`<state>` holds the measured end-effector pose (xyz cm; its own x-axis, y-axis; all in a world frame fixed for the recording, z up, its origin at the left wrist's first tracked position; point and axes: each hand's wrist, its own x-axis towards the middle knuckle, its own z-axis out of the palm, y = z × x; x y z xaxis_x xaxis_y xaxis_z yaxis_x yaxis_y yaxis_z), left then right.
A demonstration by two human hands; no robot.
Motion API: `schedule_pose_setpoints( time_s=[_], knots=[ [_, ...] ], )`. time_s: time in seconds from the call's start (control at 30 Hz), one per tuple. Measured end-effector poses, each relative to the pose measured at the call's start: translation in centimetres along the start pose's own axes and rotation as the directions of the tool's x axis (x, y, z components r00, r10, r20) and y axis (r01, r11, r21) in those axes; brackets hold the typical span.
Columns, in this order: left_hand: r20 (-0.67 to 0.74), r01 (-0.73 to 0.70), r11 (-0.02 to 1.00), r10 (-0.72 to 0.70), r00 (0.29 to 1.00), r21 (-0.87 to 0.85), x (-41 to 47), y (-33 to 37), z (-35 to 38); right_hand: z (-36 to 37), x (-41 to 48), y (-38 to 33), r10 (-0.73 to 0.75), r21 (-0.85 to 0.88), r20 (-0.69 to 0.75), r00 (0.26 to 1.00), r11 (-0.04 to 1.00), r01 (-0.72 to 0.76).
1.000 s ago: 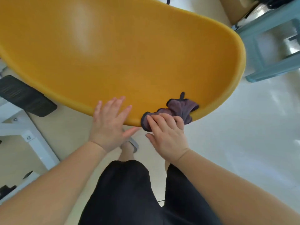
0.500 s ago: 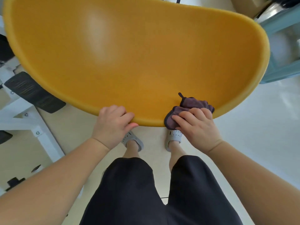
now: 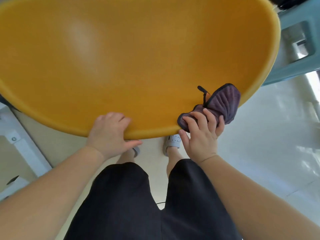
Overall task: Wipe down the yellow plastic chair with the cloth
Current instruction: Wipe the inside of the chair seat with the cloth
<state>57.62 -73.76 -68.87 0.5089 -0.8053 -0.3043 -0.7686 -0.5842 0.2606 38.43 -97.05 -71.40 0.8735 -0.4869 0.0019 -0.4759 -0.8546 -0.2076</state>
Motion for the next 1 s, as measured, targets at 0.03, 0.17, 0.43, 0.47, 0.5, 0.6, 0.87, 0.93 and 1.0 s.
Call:
schedule_pose_setpoints(
  time_s=[0.03, 0.17, 0.43, 0.47, 0.5, 0.6, 0.87, 0.93, 1.0],
  knots=[
    [0.017, -0.005, 1.0, 0.005, 1.0, 0.009, -0.8, -2.0, -0.1, 0.4, 0.1, -0.3, 0.005, 0.004, -0.007, 1.0, 1.0, -0.005],
    [0.003, -0.188, 0.982, 0.188, 0.982, 0.002, -2.5, -6.2, 0.3, 1.5, 0.2, 0.3, -0.097, -0.008, -0.048, 0.994, 0.995, 0.096],
    [-0.04, -0.229, 0.972, 0.231, 0.972, 0.06, -2.4, -6.5, 0.7, 2.4, 1.2, 1.3, -0.237, -0.032, -0.114, 0.965, 0.971, 0.235],
    [-0.037, -0.223, 0.973, 0.225, 0.974, 0.059, -2.2, -6.6, 0.5, 2.3, 1.7, 1.3, -0.247, -0.03, -0.112, 0.963, 0.969, 0.245],
    [-0.038, -0.211, 0.976, 0.213, 0.976, 0.055, -2.0, -6.7, 0.3, 2.3, 2.2, 1.3, -0.258, -0.031, -0.107, 0.96, 0.966, 0.256],
    [-0.053, -0.161, 0.985, 0.164, 0.985, 0.058, -1.1, -7.6, -0.6, 2.4, 5.4, 0.7, -0.313, -0.049, -0.104, 0.944, 0.95, 0.31],
    [-0.13, 0.029, 0.998, -0.021, 0.991, 0.056, 1.9, -12.7, -4.3, 3.5, 18.1, -4.0, -0.468, -0.067, -0.121, 0.876, 0.884, 0.463],
    [-0.153, 0.083, 0.996, -0.075, 0.985, 0.042, 2.9, -13.6, -5.0, 3.6, 20.8, -4.7, -0.492, -0.071, -0.111, 0.863, 0.87, 0.487],
    [-0.174, 0.133, 0.991, -0.127, 0.977, 0.018, 4.0, -14.4, -5.6, 3.6, 23.3, -5.1, -0.512, -0.082, -0.099, 0.853, 0.859, 0.505]
  ],
)
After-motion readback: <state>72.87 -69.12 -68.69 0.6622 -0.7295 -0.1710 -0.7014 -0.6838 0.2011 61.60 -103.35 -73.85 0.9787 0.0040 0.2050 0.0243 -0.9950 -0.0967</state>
